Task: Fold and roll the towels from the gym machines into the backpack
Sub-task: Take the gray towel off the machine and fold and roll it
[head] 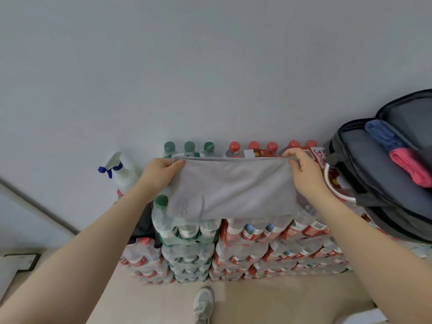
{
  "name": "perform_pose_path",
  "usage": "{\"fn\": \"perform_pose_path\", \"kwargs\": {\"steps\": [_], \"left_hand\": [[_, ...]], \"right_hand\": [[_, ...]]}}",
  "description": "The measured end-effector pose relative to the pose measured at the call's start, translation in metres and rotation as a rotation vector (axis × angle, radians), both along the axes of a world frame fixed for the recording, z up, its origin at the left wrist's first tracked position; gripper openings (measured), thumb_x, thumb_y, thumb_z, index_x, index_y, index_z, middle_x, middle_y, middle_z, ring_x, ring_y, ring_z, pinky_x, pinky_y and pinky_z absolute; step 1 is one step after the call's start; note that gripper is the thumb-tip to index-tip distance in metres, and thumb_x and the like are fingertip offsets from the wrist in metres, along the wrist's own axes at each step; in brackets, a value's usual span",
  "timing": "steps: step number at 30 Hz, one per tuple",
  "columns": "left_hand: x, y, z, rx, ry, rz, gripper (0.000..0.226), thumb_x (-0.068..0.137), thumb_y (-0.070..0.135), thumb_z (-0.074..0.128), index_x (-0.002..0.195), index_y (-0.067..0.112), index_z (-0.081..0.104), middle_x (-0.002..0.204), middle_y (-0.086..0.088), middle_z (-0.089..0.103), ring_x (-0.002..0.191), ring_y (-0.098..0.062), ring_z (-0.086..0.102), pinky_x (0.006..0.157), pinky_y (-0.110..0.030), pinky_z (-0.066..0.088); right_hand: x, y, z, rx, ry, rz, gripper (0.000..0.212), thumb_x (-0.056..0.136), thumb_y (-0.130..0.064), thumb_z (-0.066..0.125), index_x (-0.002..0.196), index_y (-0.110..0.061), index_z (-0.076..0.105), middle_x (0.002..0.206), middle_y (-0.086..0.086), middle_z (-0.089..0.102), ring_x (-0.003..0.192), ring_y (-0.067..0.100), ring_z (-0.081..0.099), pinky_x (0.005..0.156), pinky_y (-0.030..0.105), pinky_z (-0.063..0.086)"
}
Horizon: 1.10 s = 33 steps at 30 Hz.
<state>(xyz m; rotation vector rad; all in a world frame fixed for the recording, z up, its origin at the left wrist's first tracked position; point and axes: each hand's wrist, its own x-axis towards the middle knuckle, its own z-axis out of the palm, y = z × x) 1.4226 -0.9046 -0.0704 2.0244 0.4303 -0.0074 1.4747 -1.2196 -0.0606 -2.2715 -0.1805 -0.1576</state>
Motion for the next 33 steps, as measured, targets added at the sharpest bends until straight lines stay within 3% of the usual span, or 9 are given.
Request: {"fn": "perform_pose_path", "kwargs": {"steps": [3, 6, 10, 14, 17, 20, 22, 26, 33], "left_hand": [[0.029, 0.006, -0.009, 0.166, 0.074, -0.113, 0.021, 0.091, 0.031, 0.053, 0.101, 0.015, 0.062, 0.091, -0.005, 0.059, 0.083, -0.023, 0.055, 0.081, -0.037, 0.049], [0.046, 0.01, -0.009, 0.352, 0.027, -0.333, 0.03, 0.09, 0.026, 0.055, 0.119, 0.021, 0.051, 0.102, 0.001, 0.054, 0.091, -0.019, 0.053, 0.082, -0.028, 0.041], [0.058, 0.015, -0.008, 0.487, -0.039, -0.637, 0.015, 0.088, 0.022, 0.059, 0.101, 0.016, 0.063, 0.098, 0.003, 0.054, 0.095, -0.014, 0.052, 0.087, -0.022, 0.038], [0.064, 0.02, -0.01, 0.502, 0.015, -0.723, 0.017, 0.086, 0.028, 0.061, 0.1, 0.017, 0.061, 0.099, 0.005, 0.051, 0.094, -0.012, 0.049, 0.085, -0.019, 0.033], [0.066, 0.022, -0.007, 0.493, 0.066, -0.739, 0.021, 0.086, 0.027, 0.062, 0.103, 0.015, 0.059, 0.103, 0.004, 0.056, 0.095, -0.011, 0.049, 0.078, -0.017, 0.035], [0.07, 0.021, -0.005, 0.544, 0.095, -0.762, 0.012, 0.087, 0.027, 0.06, 0.087, 0.016, 0.053, 0.081, 0.008, 0.052, 0.079, -0.011, 0.047, 0.061, -0.01, 0.034], [0.072, 0.02, -0.001, 0.546, 0.097, -0.756, 0.018, 0.09, 0.027, 0.056, 0.075, 0.019, 0.047, 0.068, 0.009, 0.047, 0.065, -0.009, 0.043, 0.056, -0.012, 0.033], [0.079, 0.022, 0.006, 0.432, 0.069, -0.632, 0.017, 0.091, 0.028, 0.053, 0.078, 0.019, 0.05, 0.07, 0.006, 0.049, 0.064, -0.008, 0.043, 0.058, -0.019, 0.035], [0.086, 0.023, -0.002, 0.438, 0.028, -0.606, 0.014, 0.089, 0.023, 0.057, 0.081, 0.015, 0.05, 0.069, 0.006, 0.049, 0.063, -0.008, 0.043, 0.056, -0.014, 0.033]], "right_hand": [[0.024, 0.006, -0.012, -0.123, 0.116, 0.049, 0.027, 0.095, -0.006, 0.041, 0.114, -0.011, 0.06, 0.116, 0.003, 0.058, 0.107, 0.017, 0.051, 0.087, 0.022, 0.034], [0.037, 0.008, -0.016, -0.301, 0.202, 0.14, 0.018, 0.091, -0.012, 0.053, 0.102, -0.01, 0.067, 0.114, 0.007, 0.058, 0.109, 0.02, 0.052, 0.088, 0.023, 0.032], [0.043, 0.007, -0.013, -0.37, 0.256, 0.201, 0.013, 0.083, -0.021, 0.064, 0.095, -0.017, 0.066, 0.105, -0.002, 0.053, 0.099, 0.011, 0.048, 0.088, 0.023, 0.032], [0.046, 0.003, -0.008, -0.334, 0.335, 0.185, 0.008, 0.08, -0.021, 0.068, 0.086, -0.021, 0.064, 0.091, -0.01, 0.057, 0.09, 0.011, 0.052, 0.078, 0.025, 0.036], [0.049, 0.001, -0.004, -0.331, 0.396, 0.175, 0.009, 0.079, -0.019, 0.069, 0.085, -0.023, 0.064, 0.081, -0.012, 0.054, 0.076, 0.005, 0.049, 0.063, 0.022, 0.035], [0.052, 0.0, -0.003, -0.341, 0.406, 0.151, 0.008, 0.079, -0.018, 0.069, 0.081, -0.022, 0.062, 0.079, -0.011, 0.055, 0.074, 0.006, 0.049, 0.059, 0.02, 0.035], [0.053, -0.001, -0.004, -0.326, 0.371, 0.129, 0.01, 0.081, -0.021, 0.067, 0.078, -0.024, 0.058, 0.082, -0.009, 0.057, 0.078, 0.01, 0.052, 0.062, 0.02, 0.037], [0.056, 0.003, -0.007, -0.262, 0.34, 0.08, 0.01, 0.087, -0.022, 0.059, 0.08, -0.024, 0.052, 0.085, -0.01, 0.054, 0.079, 0.009, 0.049, 0.064, 0.024, 0.036], [0.064, 0.01, -0.017, -0.156, 0.27, -0.034, 0.005, 0.089, -0.013, 0.056, 0.084, -0.015, 0.054, 0.078, -0.005, 0.054, 0.077, 0.014, 0.049, 0.061, 0.024, 0.035]]}}
